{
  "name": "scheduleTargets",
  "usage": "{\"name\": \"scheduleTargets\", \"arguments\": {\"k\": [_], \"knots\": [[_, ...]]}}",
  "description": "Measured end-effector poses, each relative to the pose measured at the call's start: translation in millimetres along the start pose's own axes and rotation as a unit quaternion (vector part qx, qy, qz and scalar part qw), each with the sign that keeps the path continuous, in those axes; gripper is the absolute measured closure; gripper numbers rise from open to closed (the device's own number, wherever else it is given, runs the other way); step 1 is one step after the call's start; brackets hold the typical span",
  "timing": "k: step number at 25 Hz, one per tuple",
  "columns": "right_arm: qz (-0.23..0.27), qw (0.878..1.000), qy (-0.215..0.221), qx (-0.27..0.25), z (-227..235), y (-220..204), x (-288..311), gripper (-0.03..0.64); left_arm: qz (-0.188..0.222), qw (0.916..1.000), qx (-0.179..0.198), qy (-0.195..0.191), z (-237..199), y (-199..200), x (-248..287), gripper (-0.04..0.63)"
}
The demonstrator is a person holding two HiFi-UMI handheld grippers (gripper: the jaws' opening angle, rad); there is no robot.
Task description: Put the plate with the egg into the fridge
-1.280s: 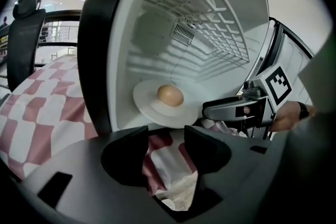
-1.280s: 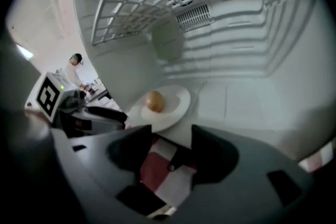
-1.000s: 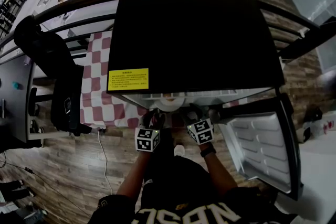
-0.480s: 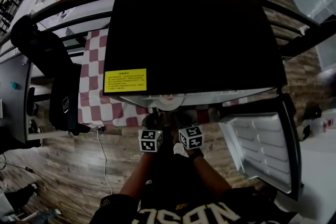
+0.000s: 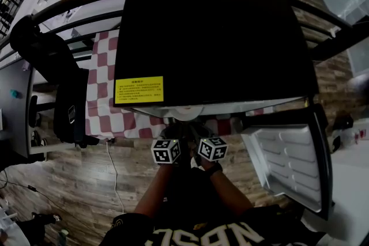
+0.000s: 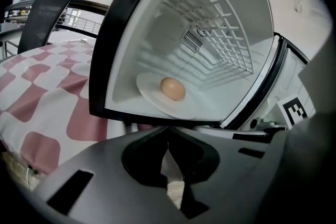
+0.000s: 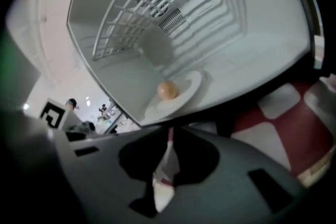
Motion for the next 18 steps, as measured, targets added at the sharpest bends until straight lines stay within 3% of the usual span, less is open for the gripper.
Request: {"name": "scheduleTargets", "arguments": {"k": [3,18], "knots": [[0.006,1.000,0.007,0.006,0.2,1.3,0.9,0.569,-0.003,0.9999,-0.009,-0.006,0.0,0.9,2.4,0.569],[0.014,1.000,-0.002,0.001,-2.4,18.4,12.9,0.581,0.001,0.9998,0.018,0.013,8.2,23.6,8.0,0.573]]}}
Point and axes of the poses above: the fingertips, and each gripper's own axes: x forward along the fingers, z to its right, y out of its top, the point moved 9 cm from there along -x, backward along the fingers, and after that the axes turned 14 degrees about y, right-handed, at the moved point
